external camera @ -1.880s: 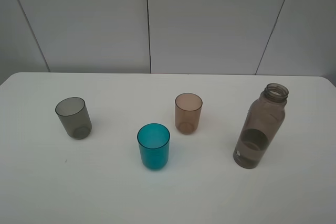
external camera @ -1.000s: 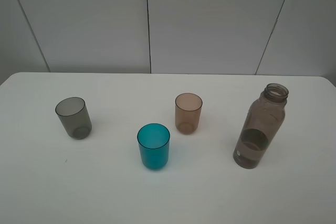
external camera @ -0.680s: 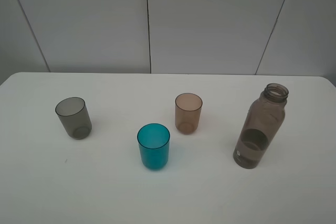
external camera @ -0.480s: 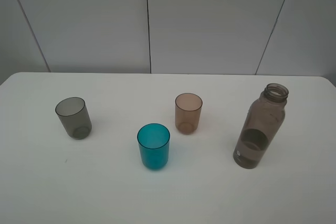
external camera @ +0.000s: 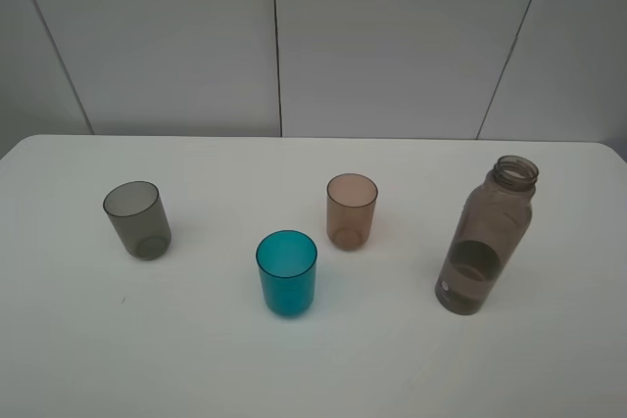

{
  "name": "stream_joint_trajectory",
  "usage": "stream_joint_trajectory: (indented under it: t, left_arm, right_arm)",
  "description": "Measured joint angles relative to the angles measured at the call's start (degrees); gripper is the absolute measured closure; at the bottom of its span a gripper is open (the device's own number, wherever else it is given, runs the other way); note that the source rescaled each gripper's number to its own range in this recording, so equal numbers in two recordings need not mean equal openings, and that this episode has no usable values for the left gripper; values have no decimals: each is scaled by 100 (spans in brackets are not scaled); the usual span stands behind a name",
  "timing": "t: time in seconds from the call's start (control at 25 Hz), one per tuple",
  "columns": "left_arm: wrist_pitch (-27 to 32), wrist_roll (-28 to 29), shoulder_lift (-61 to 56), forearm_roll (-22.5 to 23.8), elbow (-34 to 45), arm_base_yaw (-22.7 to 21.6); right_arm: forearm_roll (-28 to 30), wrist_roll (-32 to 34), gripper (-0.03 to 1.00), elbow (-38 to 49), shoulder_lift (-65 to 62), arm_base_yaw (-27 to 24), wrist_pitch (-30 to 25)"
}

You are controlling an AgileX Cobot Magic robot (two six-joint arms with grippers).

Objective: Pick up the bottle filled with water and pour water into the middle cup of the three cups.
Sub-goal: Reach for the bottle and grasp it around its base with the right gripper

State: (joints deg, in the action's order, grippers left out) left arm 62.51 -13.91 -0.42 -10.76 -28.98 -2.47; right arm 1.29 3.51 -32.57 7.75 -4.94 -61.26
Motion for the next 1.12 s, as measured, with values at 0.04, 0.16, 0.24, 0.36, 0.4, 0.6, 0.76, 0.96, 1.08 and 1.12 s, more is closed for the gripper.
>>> stream_joint_trajectory:
  t: [0.04, 0.16, 0.24, 0.36, 0.4, 0.6, 0.76, 0.96, 1.08, 1.12]
  left_arm:
    - [0, 0, 0, 0, 0, 6]
    - [0, 0, 0, 0, 0, 6]
    - [0, 0, 0, 0, 0, 6]
    - [0, 0, 0, 0, 0, 6]
    - [0, 0, 0, 0, 0, 6]
    - [0, 0, 0, 0, 0, 6]
    - [0, 0, 0, 0, 0, 6]
    - [0, 0, 0, 0, 0, 6]
    - [0, 0, 0, 0, 0, 6]
    - [0, 0, 0, 0, 0, 6]
  right_arm:
    - [-25, -60, -3, -77, 170, 0, 8]
    - [-129, -304, -3, -240, 650, 0, 113]
    - [-341, -600, -3, -279, 979, 0, 187]
    - [-652, -1129, -3, -312, 1409, 0, 268]
    - [-765, -1312, -3, -319, 1544, 0, 268]
    - [-1156, -2156, -3, -319, 2023, 0, 266]
    - [-1309, -2452, -3, -319, 2422, 236, 260]
    - [-1309, -2475, -3, -319, 3123, 787, 340]
    - [-1309, -2475, -3, -319, 3545, 1109, 488]
    - [-1309, -2475, -3, -319, 3688, 1215, 545]
